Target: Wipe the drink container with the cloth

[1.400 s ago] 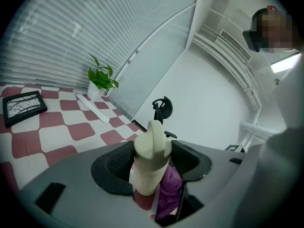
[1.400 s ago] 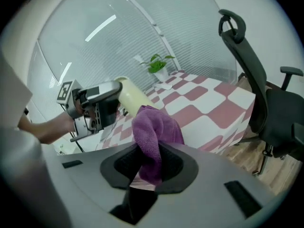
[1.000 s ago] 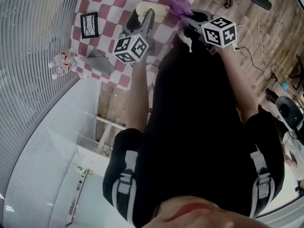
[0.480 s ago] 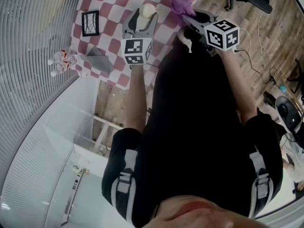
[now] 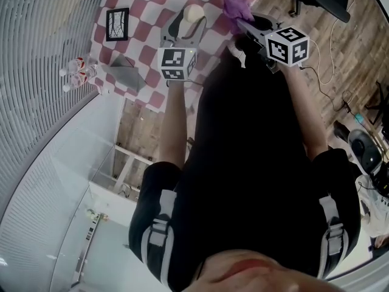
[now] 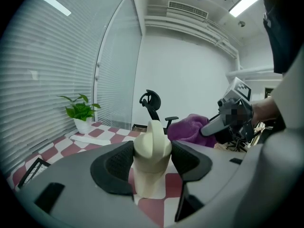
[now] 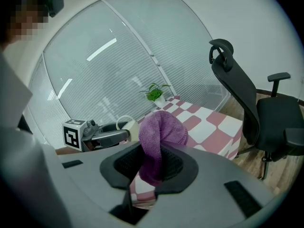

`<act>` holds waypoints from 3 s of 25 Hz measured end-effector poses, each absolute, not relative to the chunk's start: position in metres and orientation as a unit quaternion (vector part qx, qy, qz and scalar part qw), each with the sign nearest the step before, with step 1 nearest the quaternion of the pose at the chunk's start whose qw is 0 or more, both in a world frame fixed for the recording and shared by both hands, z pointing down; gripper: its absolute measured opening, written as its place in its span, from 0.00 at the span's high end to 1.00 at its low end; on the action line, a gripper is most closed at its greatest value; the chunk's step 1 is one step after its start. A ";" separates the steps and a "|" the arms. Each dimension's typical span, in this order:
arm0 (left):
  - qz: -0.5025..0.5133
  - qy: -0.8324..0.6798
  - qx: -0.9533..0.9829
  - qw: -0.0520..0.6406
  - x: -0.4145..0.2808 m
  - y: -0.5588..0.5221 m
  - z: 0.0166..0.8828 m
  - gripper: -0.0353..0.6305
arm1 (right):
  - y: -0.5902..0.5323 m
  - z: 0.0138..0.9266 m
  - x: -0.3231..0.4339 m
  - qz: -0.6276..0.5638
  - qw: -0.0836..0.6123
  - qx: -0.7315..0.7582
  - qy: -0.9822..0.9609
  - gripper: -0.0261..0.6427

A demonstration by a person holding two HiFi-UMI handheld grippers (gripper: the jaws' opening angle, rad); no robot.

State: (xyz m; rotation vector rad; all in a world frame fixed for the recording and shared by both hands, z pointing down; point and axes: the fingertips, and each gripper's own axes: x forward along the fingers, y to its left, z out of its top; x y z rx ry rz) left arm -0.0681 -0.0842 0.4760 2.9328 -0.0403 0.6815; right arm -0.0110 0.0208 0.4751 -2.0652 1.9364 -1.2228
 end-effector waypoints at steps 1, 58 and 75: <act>0.224 -0.012 0.972 0.064 -0.068 -0.084 0.476 0.55 | 0.021 0.475 -0.012 -0.397 0.028 -0.669 0.628 0.82; 0.131 -0.647 0.696 0.283 -0.083 -0.092 0.484 0.46 | -0.084 0.450 0.068 -0.314 -0.129 -0.326 0.882 0.82; 0.162 -0.681 0.677 0.228 -0.081 -0.097 0.493 0.50 | -0.066 0.448 0.081 -0.317 -0.117 -0.325 0.883 0.81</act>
